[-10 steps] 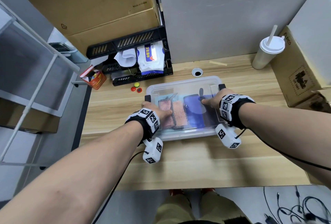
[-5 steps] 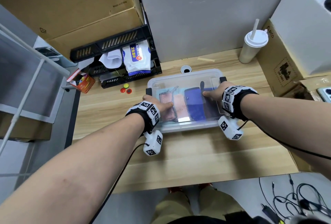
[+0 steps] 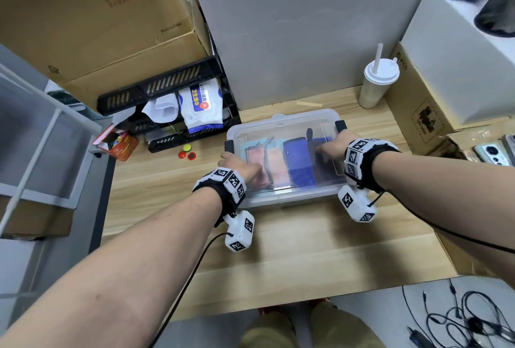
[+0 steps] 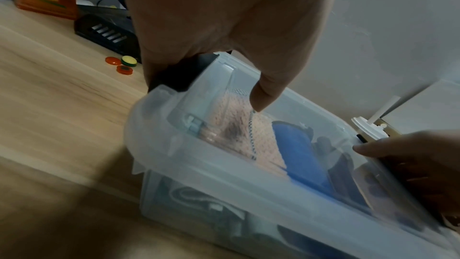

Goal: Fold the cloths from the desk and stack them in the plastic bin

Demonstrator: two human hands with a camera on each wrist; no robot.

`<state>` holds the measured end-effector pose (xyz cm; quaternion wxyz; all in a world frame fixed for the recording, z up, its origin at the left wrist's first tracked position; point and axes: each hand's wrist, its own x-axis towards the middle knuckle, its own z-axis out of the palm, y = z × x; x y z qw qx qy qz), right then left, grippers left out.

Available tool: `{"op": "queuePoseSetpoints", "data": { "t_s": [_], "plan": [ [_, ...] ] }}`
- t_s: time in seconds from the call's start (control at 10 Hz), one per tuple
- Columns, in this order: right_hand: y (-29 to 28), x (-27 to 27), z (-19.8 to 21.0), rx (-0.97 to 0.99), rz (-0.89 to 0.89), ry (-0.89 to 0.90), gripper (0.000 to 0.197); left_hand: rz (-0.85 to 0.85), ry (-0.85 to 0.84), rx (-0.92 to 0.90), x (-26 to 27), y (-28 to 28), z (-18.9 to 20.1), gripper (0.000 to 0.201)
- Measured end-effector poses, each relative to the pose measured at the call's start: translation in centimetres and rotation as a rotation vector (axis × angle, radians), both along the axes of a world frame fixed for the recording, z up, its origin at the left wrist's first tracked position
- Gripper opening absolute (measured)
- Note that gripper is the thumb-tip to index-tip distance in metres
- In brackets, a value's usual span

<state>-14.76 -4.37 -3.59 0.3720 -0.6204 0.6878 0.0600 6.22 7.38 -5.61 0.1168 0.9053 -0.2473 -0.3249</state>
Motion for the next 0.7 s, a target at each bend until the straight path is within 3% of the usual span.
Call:
{"op": "queuePoseSetpoints", "data": {
  "t_s": [0.2, 0.3, 0.5, 0.6, 0.7],
  "plan": [
    [-1.3, -0.1, -1.2, -0.049, 0.009, 0.020, 0.042, 0.031, 0.007, -0.003, 0.1, -1.3, -0.1, 0.101],
    [-1.5, -0.2, -0.9, -0.038, 0.033, 0.003, 0.031, 0.033, 0.019, 0.019, 0.0, -1.5, 0.4, 0.103],
    [-2.1, -0.4, 0.1, -0.029, 0.104, -0.020, 0.028, 0.039, -0.041, 0.003, -0.8, -2.2, 2.9, 0.088],
    [-2.3, -0.1, 1.2, -0.088, 0.164, 0.028, 0.035, 0.008, -0.106, 0.026, -1.7, -2.4, 4.9, 0.086],
    [-2.0, -0.1, 2.4, -0.218, 0.198, 0.057, 0.054, -0.020, -0.089, -0.017, -2.7, -2.8, 7.5, 0.078]
  ]
}}
